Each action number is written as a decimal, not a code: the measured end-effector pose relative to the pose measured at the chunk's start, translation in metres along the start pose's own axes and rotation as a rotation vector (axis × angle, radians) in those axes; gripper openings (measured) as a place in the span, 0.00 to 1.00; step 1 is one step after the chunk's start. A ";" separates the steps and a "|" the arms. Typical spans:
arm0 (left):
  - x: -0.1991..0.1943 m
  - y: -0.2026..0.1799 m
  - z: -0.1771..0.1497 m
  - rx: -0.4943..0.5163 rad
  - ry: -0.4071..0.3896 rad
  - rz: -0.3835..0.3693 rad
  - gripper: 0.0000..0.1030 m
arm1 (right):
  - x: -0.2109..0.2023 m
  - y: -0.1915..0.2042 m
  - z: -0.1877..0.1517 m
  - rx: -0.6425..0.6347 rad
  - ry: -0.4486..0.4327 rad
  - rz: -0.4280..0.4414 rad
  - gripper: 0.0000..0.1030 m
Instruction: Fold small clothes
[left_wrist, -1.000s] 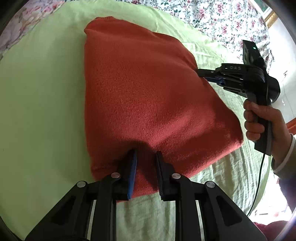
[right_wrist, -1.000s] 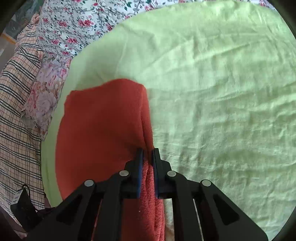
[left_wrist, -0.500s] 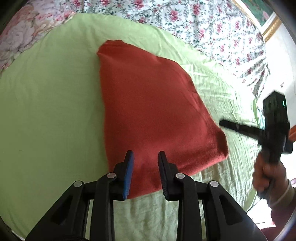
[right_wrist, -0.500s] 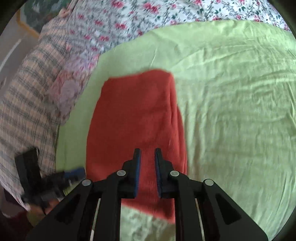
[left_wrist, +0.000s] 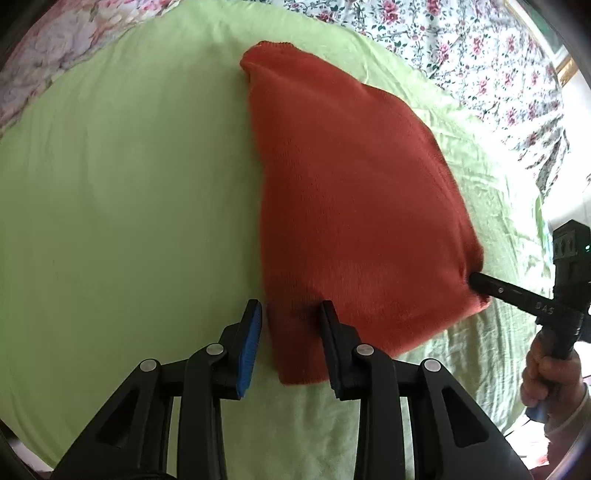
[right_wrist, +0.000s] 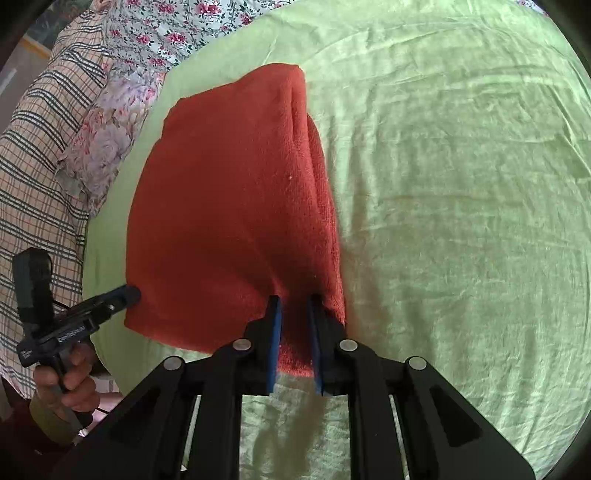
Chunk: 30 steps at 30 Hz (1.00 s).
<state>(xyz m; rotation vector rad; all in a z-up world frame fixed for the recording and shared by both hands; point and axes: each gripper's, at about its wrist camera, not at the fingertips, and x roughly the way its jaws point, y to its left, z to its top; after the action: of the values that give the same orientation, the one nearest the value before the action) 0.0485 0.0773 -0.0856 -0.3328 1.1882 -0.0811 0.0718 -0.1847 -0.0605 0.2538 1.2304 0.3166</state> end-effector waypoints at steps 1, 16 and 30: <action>-0.002 0.000 -0.003 0.009 -0.002 0.005 0.31 | -0.001 0.002 -0.002 -0.014 0.000 -0.011 0.15; -0.022 -0.006 -0.031 0.126 0.002 0.058 0.34 | -0.019 0.017 -0.029 -0.022 -0.042 -0.073 0.15; -0.051 -0.015 -0.072 0.271 -0.057 0.172 0.61 | -0.043 0.057 -0.079 -0.065 -0.123 -0.086 0.52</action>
<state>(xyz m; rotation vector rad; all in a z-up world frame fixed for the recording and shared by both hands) -0.0354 0.0595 -0.0588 0.0056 1.1283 -0.0812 -0.0213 -0.1465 -0.0271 0.1619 1.1043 0.2622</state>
